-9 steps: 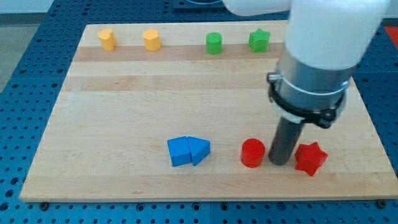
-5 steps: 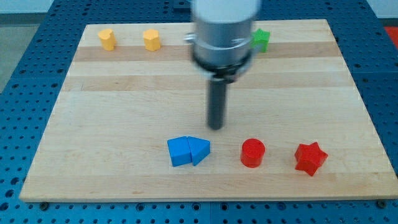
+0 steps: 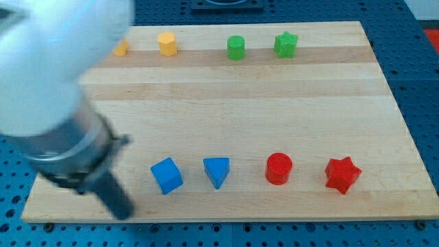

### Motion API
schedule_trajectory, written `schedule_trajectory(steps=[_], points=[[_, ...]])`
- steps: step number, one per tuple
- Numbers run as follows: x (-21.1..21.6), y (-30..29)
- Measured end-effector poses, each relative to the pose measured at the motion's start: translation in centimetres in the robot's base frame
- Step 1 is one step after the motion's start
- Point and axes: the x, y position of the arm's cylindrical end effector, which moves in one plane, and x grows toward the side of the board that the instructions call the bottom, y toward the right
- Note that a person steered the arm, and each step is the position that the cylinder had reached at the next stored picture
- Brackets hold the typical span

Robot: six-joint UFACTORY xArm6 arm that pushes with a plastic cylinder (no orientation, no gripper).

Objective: Move the blue cube and blue triangle parallel to the left of the red circle

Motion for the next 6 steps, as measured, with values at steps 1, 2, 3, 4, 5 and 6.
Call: schedule_trajectory(steps=[1,2,3,4,5,6], points=[[0.0,3.4],[-3.4,3.1],[-2.8,4.6],[-3.6,6.4],[-6.3,6.4],[-7.4,2.7]])
